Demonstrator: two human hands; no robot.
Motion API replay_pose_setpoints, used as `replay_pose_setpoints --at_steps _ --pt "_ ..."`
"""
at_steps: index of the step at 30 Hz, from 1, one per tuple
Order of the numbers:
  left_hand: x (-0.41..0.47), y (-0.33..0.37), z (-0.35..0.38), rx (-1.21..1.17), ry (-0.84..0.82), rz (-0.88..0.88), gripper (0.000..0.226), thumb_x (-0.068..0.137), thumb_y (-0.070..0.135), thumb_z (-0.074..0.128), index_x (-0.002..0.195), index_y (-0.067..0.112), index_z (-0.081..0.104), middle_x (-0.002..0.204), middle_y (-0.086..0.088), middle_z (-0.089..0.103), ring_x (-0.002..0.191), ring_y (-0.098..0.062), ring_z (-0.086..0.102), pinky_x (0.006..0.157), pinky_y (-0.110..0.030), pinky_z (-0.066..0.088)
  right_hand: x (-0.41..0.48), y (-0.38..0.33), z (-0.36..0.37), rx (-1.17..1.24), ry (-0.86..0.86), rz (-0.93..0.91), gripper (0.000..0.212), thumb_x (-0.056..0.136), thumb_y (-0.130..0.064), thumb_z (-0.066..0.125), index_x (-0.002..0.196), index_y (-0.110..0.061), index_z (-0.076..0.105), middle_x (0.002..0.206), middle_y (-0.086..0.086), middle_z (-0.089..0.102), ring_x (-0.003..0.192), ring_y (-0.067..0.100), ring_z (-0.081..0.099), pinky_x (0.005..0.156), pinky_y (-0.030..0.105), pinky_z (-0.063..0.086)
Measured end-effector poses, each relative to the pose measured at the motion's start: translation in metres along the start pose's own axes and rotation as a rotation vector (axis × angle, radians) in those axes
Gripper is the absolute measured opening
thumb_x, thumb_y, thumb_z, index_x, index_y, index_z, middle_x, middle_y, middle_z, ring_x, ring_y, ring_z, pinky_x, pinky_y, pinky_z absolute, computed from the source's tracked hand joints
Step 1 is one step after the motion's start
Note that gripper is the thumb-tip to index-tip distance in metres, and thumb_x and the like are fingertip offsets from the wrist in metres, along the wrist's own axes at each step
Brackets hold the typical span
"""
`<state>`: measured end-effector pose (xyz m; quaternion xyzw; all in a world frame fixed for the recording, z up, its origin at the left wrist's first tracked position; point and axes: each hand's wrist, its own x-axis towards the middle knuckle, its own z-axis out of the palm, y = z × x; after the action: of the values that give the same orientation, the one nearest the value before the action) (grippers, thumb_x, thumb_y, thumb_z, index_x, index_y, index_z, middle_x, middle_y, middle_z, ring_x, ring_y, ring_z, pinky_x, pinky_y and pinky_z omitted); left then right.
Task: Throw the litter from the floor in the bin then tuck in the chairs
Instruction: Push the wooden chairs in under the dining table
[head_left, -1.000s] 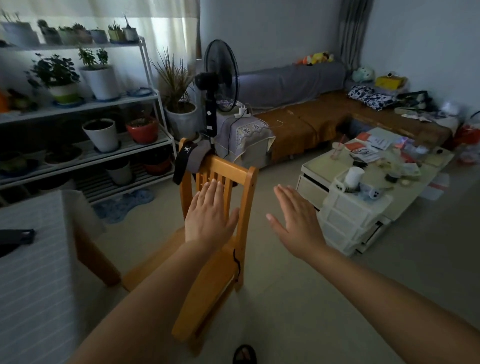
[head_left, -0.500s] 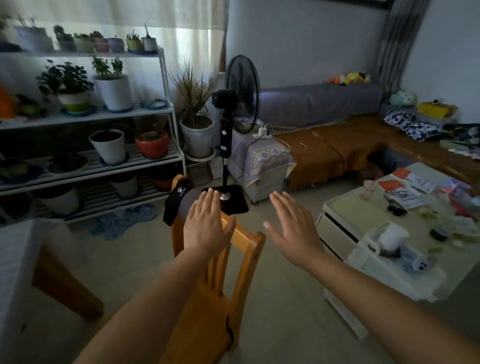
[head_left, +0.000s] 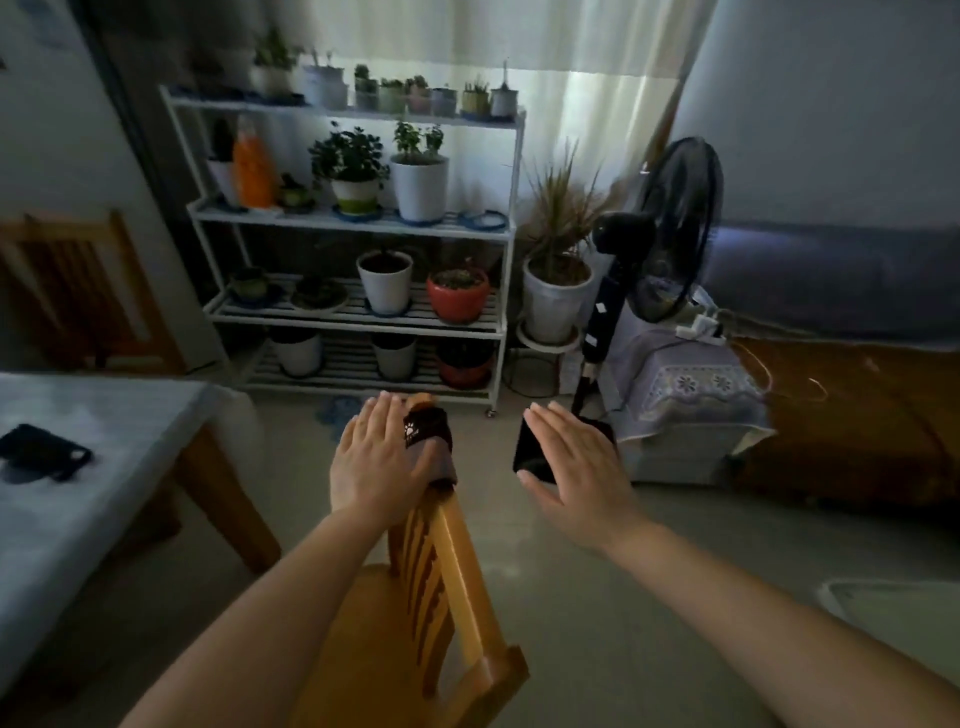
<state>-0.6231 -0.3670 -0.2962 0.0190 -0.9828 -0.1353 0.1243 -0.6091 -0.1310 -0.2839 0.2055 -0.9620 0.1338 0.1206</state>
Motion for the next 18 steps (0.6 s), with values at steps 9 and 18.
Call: replay_pose_setpoints --at_steps 9,18 --pt "-0.002 0.023 0.022 -0.074 0.109 -0.351 0.069 0.097 0.05 0.035 0.152 0.015 0.013 0.161 -0.005 0.012 0.148 -0.017 0.006 0.121 -0.036 0.008 0.077 0.046 0.025 0.109 -0.137 -0.319 0.071 0.09 -0.054 0.022 0.15 -0.018 0.017 0.159 0.001 0.02 0.146 0.012 0.007 0.114 0.025 -0.002" --pt "-0.013 -0.035 0.049 0.05 0.17 -0.652 0.072 0.096 0.052 0.036 0.152 0.015 0.013 0.161 -0.004 0.014 0.148 -0.017 0.006 0.118 -0.032 0.003 0.165 0.009 0.083 0.226 -0.267 -0.538 0.067 0.093 -0.052 0.03 0.151 -0.02 0.018 0.159 -0.002 0.02 0.146 0.01 0.004 0.115 0.028 0.001"
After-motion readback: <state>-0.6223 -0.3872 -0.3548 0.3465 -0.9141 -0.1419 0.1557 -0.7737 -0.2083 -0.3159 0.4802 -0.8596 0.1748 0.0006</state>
